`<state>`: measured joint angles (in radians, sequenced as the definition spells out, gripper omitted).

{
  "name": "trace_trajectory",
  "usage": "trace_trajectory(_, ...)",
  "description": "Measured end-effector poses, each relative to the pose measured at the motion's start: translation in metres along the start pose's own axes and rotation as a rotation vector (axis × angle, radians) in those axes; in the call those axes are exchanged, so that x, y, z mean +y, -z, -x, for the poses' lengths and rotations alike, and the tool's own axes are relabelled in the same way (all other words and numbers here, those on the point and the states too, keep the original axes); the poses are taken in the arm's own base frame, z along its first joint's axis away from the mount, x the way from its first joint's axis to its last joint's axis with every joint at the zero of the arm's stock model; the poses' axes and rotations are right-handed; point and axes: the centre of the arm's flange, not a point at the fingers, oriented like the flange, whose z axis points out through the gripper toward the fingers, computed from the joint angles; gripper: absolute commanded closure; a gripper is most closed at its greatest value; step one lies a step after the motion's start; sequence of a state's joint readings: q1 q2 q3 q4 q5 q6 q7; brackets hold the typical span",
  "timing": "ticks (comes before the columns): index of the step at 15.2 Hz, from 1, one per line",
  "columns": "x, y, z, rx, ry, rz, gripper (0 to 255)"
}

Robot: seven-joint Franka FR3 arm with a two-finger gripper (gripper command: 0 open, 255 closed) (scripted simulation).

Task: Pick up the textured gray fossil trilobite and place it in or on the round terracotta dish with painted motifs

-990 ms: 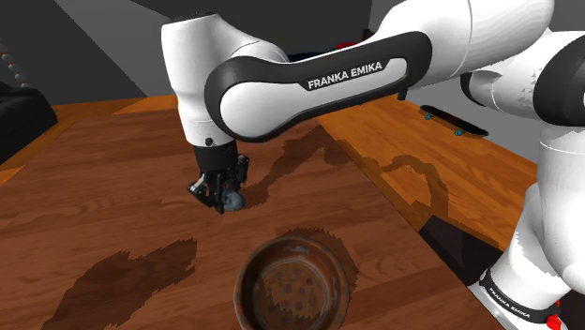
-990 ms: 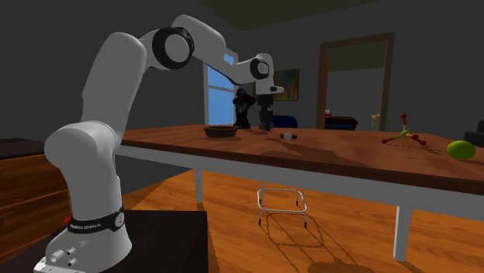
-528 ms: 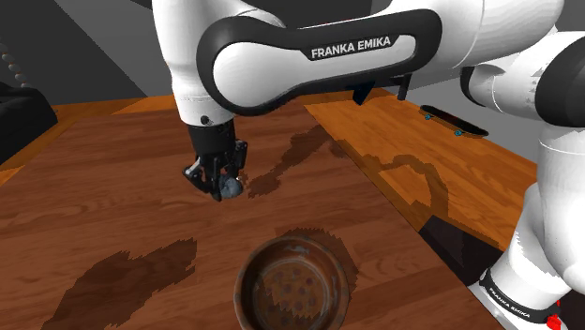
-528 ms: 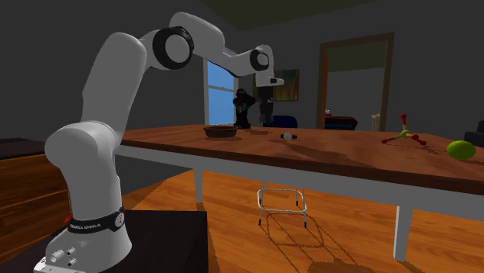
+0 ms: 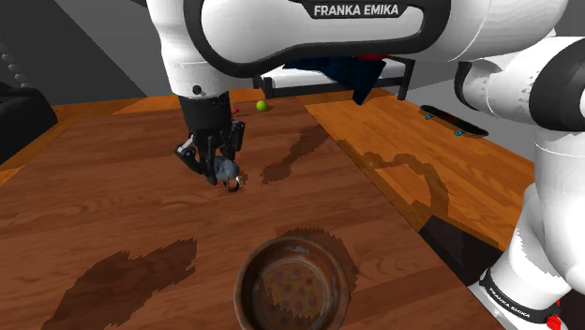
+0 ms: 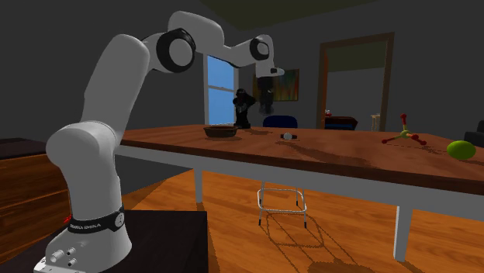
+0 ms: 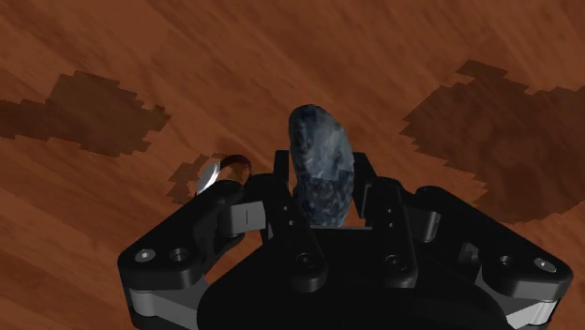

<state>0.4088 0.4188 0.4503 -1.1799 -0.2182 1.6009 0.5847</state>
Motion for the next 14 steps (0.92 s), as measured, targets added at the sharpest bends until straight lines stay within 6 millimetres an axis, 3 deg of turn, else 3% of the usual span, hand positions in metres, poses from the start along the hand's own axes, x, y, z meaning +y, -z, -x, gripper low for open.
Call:
trace_trajectory(2, 0.0, 0.009, 0.0, 0.0, 0.0, 0.0, 255)
trace_trajectory(4, -0.004, 0.013, 0.013, -0.001, 0.0, 0.0, 255)
trace_trajectory(14, -0.043, 0.021, 0.139, 0.0, 0.001, 0.0, 255)
